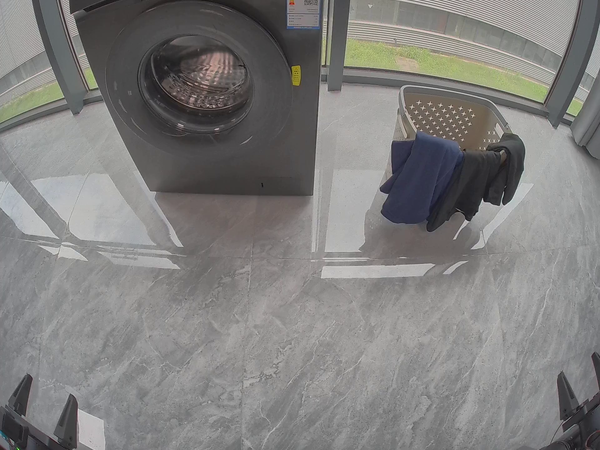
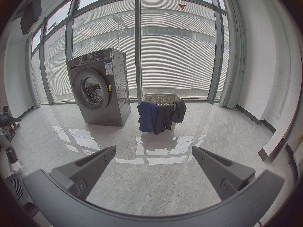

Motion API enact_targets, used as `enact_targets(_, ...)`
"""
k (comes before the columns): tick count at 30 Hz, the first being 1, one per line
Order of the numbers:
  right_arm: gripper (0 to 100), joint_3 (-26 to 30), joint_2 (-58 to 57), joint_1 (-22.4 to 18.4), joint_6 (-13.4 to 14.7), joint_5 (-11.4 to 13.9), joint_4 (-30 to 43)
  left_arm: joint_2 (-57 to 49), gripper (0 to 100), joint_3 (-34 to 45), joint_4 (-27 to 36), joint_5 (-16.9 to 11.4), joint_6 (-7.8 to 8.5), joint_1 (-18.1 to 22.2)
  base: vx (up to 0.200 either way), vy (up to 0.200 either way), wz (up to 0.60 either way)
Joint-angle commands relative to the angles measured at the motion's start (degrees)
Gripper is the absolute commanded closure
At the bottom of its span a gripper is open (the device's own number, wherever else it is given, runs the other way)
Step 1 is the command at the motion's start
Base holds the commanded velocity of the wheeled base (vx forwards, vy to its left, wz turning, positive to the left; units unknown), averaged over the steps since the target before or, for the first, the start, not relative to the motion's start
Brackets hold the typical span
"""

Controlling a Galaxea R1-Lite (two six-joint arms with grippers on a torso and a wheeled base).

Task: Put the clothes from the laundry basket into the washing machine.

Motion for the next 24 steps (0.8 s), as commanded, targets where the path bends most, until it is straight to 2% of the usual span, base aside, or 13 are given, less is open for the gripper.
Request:
enact_targets(1,0,1.0,0.1,0.0,0.1,-0.1,0.0,-1.0,0,0.9,0.0,0.0,-0.04,0.0,0.200,0.000,0.00)
enact_targets(22,0,1.0,0.1,0.0,0.1,-0.1,0.0,-1.0,0,0.9,0.0,0.0,-0.04,0.0,0.200,0.000,0.00)
enact_targets(24,0,1.0,0.1,0.0,0.1,-0.1,0.0,-1.0,0,0.9,0.0,0.0,-0.04,0.0,0.000,0.000,0.00)
